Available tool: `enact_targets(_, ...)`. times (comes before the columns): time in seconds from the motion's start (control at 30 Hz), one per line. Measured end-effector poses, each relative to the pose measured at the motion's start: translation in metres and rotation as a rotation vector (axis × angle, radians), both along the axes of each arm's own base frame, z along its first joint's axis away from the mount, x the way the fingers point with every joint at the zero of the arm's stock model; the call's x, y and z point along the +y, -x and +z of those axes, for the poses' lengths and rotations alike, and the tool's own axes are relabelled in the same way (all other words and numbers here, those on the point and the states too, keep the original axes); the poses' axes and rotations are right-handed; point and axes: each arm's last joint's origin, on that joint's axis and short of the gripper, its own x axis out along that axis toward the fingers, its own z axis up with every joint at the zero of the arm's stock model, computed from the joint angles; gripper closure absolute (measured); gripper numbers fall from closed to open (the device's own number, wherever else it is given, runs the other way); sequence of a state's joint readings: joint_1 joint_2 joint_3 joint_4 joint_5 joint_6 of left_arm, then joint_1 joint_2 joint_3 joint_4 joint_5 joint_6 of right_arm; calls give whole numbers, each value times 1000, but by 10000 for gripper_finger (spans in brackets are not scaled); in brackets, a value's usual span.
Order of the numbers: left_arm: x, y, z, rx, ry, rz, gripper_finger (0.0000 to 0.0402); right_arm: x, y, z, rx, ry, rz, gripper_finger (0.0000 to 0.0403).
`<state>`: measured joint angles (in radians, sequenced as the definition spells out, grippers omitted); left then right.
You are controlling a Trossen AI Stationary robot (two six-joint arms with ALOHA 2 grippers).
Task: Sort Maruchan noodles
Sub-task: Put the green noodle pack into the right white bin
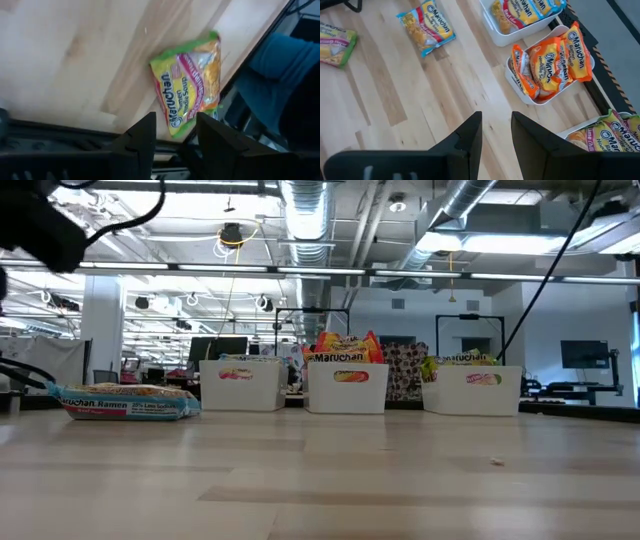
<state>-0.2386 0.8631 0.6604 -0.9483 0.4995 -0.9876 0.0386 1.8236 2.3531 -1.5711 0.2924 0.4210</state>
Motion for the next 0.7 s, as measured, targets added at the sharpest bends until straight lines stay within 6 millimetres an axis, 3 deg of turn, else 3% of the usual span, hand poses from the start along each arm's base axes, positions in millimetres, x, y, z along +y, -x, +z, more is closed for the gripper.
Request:
enact_targets(0.33,-24,5,-25,136,71,51,240,12,-2,-6,26,1,37,275)
enact_targets(0.7,-48,2,-34,33,78,163,239,18,-7,-10,39,-1,59,275)
